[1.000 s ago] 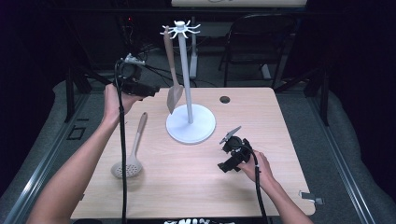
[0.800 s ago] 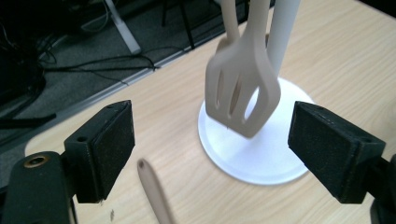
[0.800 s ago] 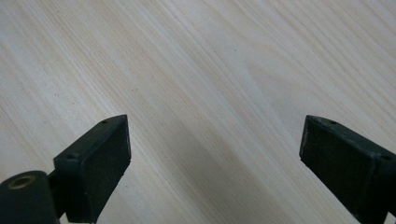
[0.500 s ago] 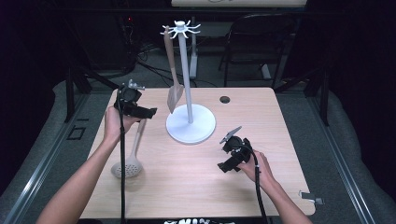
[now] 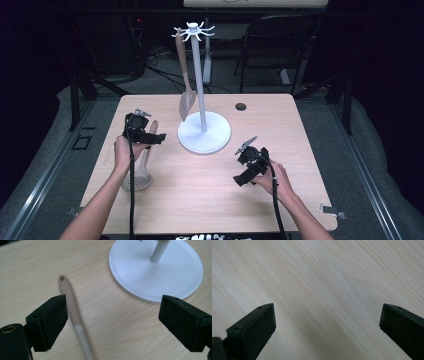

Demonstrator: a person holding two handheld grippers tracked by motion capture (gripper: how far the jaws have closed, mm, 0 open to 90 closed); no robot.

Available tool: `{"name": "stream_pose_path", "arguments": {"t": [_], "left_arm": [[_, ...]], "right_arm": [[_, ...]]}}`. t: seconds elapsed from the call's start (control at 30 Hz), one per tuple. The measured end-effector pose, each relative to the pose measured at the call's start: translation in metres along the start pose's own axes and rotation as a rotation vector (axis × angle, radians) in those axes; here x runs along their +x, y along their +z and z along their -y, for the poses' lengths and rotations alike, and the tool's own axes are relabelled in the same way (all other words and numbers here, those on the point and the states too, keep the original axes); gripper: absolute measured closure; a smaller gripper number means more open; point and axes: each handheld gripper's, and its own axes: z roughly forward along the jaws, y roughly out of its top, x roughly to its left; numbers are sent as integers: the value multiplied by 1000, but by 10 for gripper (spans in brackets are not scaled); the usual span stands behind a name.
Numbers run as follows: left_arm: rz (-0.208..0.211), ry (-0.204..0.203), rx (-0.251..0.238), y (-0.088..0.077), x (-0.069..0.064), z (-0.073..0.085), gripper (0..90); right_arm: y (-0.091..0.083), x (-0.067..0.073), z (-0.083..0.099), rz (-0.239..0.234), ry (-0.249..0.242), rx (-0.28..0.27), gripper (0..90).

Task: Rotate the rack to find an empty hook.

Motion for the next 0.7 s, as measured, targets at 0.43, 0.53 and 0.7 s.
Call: {"name": "stream_pose_path", "arguments": {"t": [0.43, 0.53, 0.7], "left_arm": [[-6, -42, 44, 6, 12, 17, 72], [-3, -49, 52, 7, 14, 19, 73], [-1, -33, 97, 11, 14, 23, 102]], "right_arm": [[-1, 1, -1, 10, -16, 1, 19], [-1, 2, -1, 5, -23, 3, 25], [2, 3, -2, 15, -36, 26, 76]]}}
